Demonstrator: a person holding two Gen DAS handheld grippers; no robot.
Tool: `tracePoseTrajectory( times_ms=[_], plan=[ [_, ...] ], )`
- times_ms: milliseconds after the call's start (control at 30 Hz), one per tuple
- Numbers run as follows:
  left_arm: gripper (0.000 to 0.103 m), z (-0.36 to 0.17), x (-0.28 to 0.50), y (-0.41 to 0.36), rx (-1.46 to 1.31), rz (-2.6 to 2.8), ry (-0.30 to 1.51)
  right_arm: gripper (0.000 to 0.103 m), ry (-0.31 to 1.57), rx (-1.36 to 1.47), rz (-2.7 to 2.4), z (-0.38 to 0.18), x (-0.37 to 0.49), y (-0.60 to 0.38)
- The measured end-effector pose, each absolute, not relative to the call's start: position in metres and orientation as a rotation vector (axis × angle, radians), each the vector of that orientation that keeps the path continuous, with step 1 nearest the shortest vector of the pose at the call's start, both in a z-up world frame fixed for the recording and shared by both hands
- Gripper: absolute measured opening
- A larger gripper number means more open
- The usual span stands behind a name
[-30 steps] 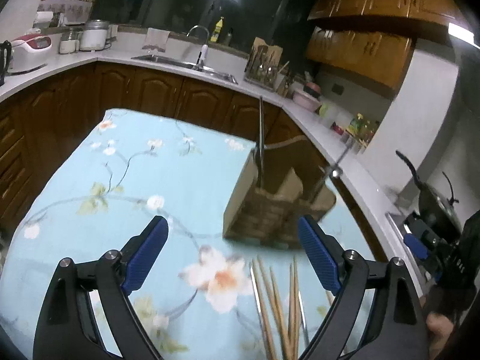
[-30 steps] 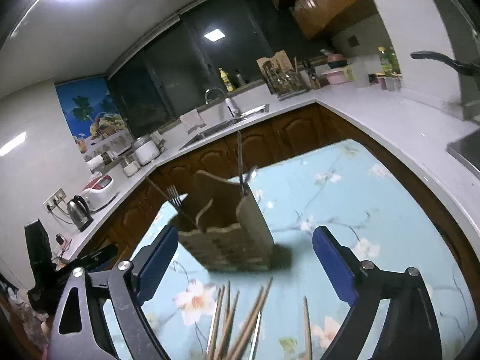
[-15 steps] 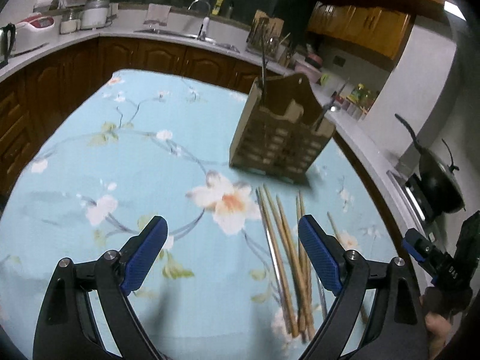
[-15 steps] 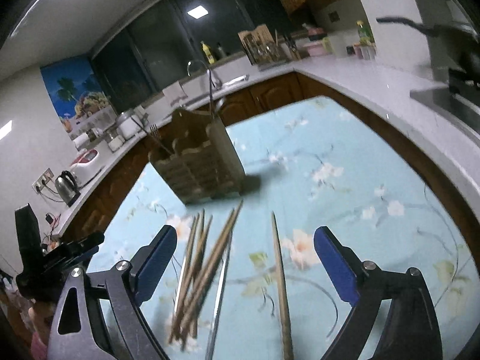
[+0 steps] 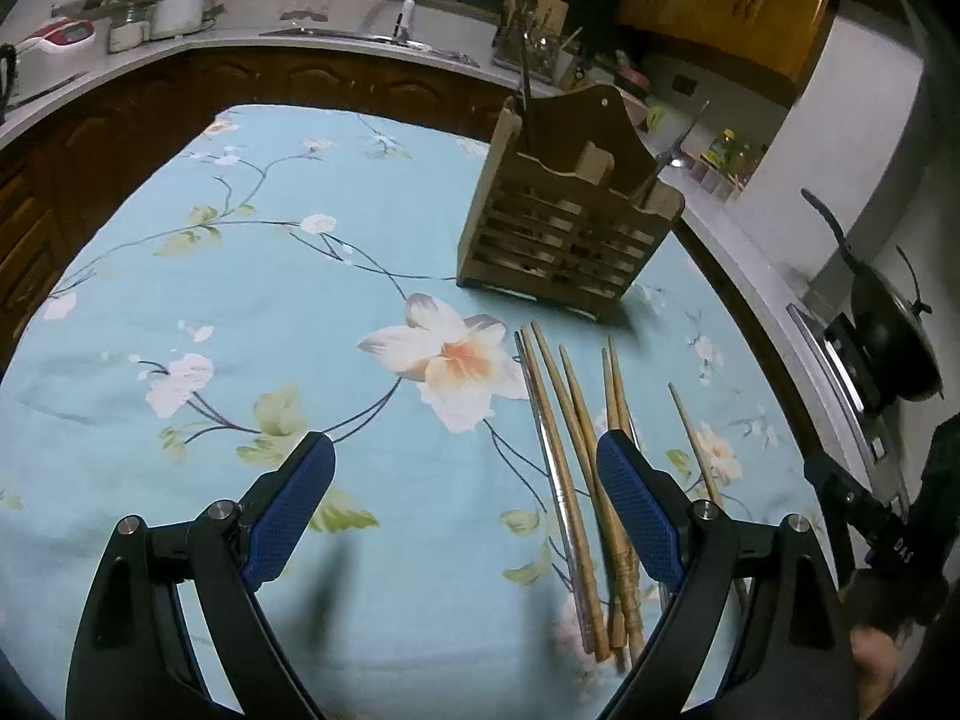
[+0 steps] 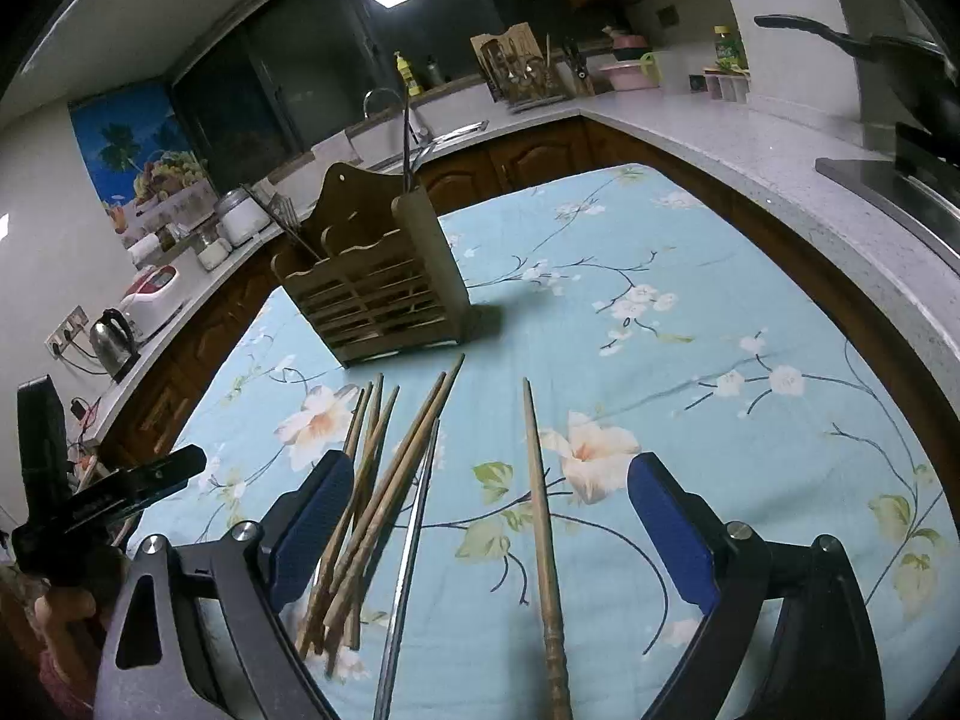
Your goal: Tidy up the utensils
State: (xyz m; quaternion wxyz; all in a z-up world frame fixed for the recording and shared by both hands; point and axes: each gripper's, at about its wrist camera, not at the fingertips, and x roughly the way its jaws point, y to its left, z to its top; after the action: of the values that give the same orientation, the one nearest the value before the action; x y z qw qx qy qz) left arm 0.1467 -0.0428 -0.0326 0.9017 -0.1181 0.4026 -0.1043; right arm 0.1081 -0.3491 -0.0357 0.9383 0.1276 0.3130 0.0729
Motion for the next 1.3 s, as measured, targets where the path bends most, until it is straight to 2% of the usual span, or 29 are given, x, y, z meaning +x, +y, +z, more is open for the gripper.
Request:
tracePoseTrajectory(
  times_ms=[400, 567, 667, 767, 833, 1033, 1133, 1300],
  plan=[
    [0.091, -0.064, 0.202, -0.108, -0.08, -0.247, 0.955, 0.094, 0.673, 0.286, 0.104, -0.042, 0.125, -0.362],
    [0.072, -0.086, 0.212, -0.125, 0.0, -0.222, 1.022, 0.094, 0.68, 0.295, 0.099, -0.041, 0.134, -0.367],
    [0.073, -0.089, 0.201, -0.123, 0.089, -0.197, 0.996, 0.092, 0.681, 0.272, 0.119, -0.038, 0.141, -0.36],
    [0.075, -0.091, 0.185, -0.108, 0.132, -0.204, 0.986, 0.08, 0.7, 0.24, 0.162, -0.04, 0.153, -0.343],
    [0.075, -0.09, 0.179, -0.093, 0.123, -0.196, 0.998, 0.063, 0.741, 0.22, 0.199, -0.047, 0.166, -0.328],
    [0.074, -0.084, 0.17, -0.042, -0.026, -0.239, 0.996, 0.032, 0.863, 0.137, 0.26, -0.078, 0.194, -0.281],
    [0.074, -0.081, 0.171, -0.03, -0.101, -0.246, 0.999, 0.023, 0.899, 0.072, 0.265, -0.092, 0.199, -0.265],
    [0.074, -0.076, 0.176, -0.026, -0.113, -0.213, 0.991, 0.023, 0.916, 0.01, 0.231, -0.094, 0.191, -0.276]
  ],
)
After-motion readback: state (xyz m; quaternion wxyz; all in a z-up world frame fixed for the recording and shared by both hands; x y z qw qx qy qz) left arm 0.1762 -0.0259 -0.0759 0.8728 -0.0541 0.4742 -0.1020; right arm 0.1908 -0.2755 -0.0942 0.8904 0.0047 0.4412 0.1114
